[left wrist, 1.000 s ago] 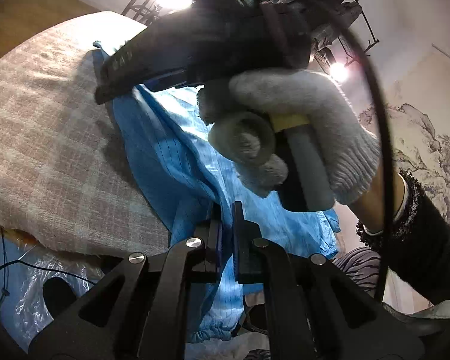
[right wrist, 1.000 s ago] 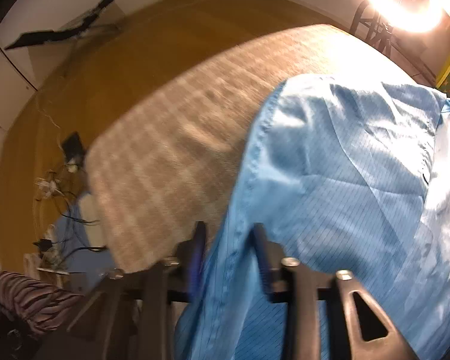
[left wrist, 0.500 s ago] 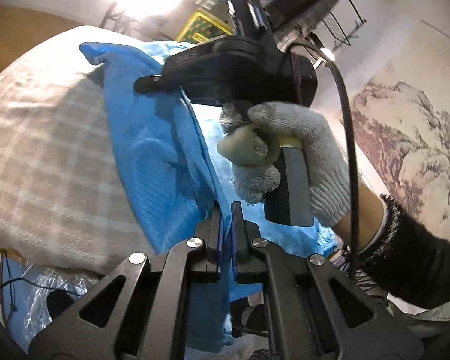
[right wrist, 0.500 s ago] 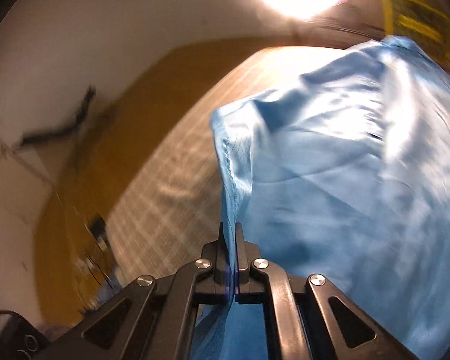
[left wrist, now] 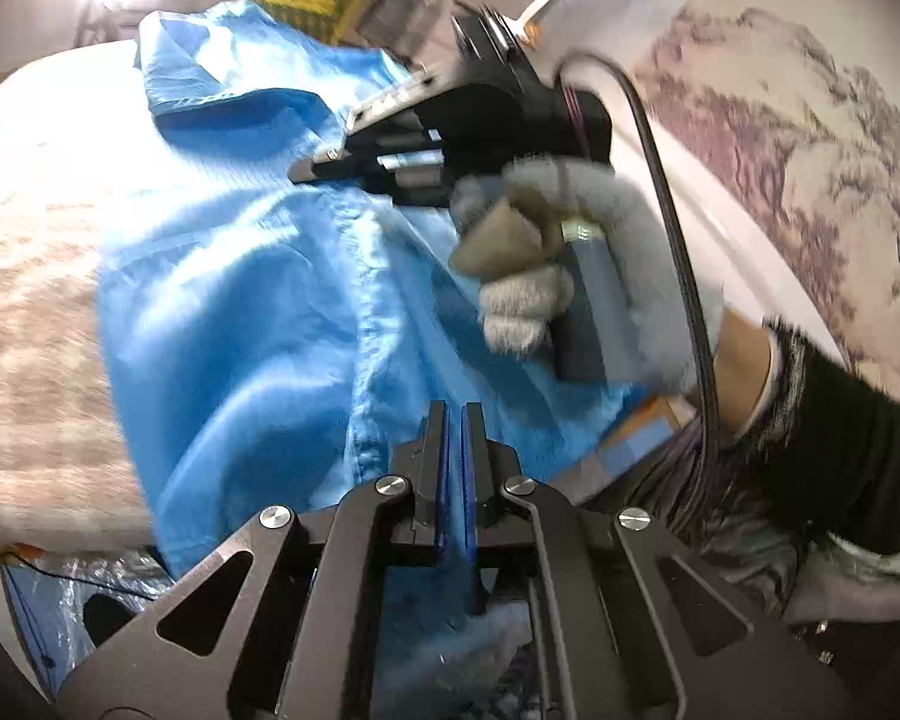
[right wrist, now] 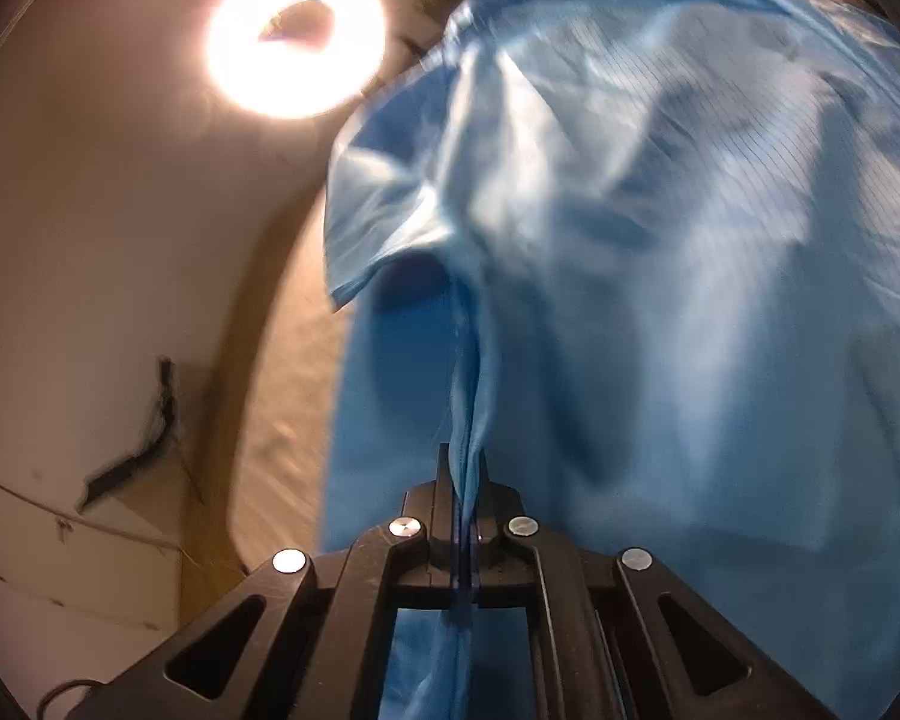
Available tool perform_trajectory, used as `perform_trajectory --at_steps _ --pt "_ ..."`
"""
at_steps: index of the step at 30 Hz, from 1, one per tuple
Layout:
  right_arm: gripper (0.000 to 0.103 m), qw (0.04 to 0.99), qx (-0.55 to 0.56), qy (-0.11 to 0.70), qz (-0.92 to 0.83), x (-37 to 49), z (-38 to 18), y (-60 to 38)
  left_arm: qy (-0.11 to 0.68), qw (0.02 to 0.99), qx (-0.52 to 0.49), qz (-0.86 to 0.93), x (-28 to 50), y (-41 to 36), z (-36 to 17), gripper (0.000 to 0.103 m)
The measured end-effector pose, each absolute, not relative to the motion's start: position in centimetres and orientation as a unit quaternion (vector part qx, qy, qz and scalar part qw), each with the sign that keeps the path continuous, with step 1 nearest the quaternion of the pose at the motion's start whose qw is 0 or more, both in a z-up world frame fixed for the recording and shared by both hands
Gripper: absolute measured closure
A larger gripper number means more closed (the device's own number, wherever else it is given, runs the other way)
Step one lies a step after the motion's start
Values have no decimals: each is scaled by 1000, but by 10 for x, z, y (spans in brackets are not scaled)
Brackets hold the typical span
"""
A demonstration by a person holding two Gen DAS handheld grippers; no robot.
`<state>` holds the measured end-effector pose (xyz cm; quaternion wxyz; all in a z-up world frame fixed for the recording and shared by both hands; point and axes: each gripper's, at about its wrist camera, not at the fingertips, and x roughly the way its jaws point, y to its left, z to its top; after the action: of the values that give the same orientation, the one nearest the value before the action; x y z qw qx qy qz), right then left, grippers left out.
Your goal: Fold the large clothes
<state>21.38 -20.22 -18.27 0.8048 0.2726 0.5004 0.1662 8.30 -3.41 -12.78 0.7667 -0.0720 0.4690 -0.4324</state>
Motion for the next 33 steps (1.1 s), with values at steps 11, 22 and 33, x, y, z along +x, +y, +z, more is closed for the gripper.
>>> perform_trajectory --at_steps 11,22,33 --pt "64 883 41 420 203 242 -100 -154 475 783 -125 -382 86 34 -118 102" --pt "54 867 -136 447 174 313 -157 -44 500 794 -205 -278 115 95 -146 102" --pt "103 864 -22 461 201 340 -137 -100 502 792 -176 -300 115 76 -146 102"
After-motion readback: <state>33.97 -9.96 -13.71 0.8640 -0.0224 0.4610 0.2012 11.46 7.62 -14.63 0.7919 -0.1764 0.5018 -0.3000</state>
